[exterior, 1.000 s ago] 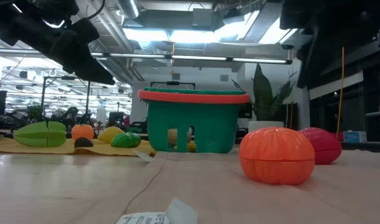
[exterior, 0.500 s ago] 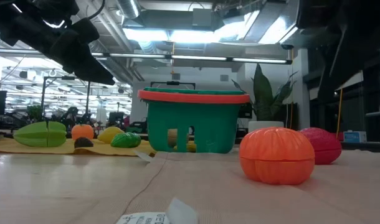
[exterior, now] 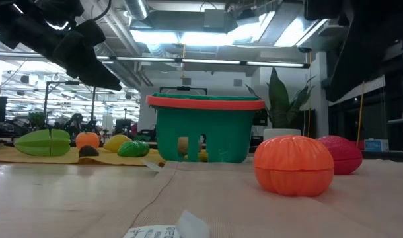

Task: Pick and placing Produce into tupperware
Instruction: Put the bottom strawberry into the basket

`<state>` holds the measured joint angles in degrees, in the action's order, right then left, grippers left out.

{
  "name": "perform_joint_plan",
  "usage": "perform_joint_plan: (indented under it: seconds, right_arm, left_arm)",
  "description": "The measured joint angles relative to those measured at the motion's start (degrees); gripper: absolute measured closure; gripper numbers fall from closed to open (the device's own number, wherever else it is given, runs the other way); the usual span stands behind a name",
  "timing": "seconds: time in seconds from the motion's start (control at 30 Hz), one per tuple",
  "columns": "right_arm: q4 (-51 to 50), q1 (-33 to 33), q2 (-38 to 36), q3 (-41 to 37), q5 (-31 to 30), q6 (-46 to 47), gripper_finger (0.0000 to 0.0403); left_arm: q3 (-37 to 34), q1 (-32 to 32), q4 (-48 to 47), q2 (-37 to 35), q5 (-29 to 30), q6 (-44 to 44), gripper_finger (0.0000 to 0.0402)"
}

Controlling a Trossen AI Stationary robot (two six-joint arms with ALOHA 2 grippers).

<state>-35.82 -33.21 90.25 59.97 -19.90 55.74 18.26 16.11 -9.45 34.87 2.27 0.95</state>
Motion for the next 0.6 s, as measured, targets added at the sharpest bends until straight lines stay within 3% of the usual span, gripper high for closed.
perform_joint_plan:
  seconds: [0.6]
  right_arm:
    - [3.50,0.06,3.07,1.32,0.02,0.75,0.0085]
  left_arm:
    - [0.00,-0.01,-0.40,0.00,0.00,-1.33,0.0140]
